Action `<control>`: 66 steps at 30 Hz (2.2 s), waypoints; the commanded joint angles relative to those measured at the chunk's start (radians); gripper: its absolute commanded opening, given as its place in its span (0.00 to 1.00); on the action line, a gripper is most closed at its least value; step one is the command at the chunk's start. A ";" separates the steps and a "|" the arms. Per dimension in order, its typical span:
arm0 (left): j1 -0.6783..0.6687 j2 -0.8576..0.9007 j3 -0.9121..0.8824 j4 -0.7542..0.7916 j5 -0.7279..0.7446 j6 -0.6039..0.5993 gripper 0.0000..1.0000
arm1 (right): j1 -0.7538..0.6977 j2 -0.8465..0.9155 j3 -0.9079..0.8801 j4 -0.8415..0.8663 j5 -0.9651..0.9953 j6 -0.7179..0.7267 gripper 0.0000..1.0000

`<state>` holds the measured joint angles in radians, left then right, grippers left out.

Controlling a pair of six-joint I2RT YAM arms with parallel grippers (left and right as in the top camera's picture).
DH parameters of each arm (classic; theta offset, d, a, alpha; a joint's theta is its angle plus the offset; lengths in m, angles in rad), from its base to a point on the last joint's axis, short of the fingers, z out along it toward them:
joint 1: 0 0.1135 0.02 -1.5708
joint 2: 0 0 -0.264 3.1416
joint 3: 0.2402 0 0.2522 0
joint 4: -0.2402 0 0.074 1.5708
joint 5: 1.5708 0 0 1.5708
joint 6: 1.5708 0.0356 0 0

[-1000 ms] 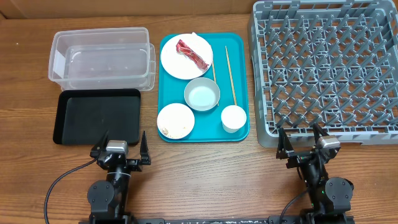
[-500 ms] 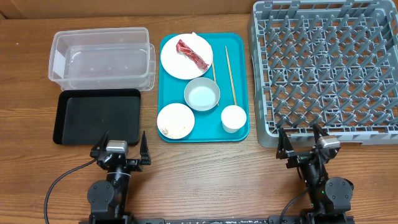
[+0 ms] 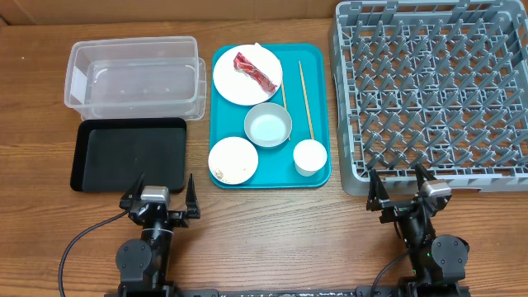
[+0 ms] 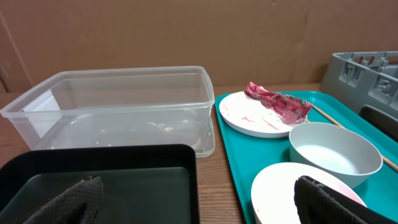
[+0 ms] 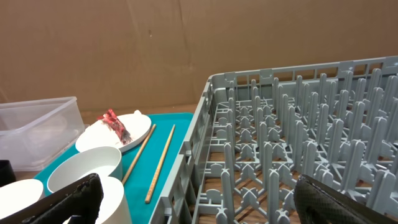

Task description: Sort waste into correct bins and load items into the dishwasher

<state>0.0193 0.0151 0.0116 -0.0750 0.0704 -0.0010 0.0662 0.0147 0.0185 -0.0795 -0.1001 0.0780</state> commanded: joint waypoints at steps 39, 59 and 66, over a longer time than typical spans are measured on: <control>-0.001 0.020 0.200 0.111 0.260 -0.100 1.00 | 0.005 -0.008 0.134 0.044 -0.051 0.004 1.00; -0.043 0.882 1.059 -0.272 0.480 -0.021 1.00 | 0.006 0.262 0.651 -0.472 -0.087 0.001 1.00; -0.194 1.088 1.314 -0.500 0.254 0.063 1.00 | 0.006 0.467 0.892 -0.645 -0.115 0.002 1.00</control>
<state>-0.1112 1.0325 1.2095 -0.5236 0.4480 -0.0124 0.0669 0.4007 0.8066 -0.6876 -0.1848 0.0780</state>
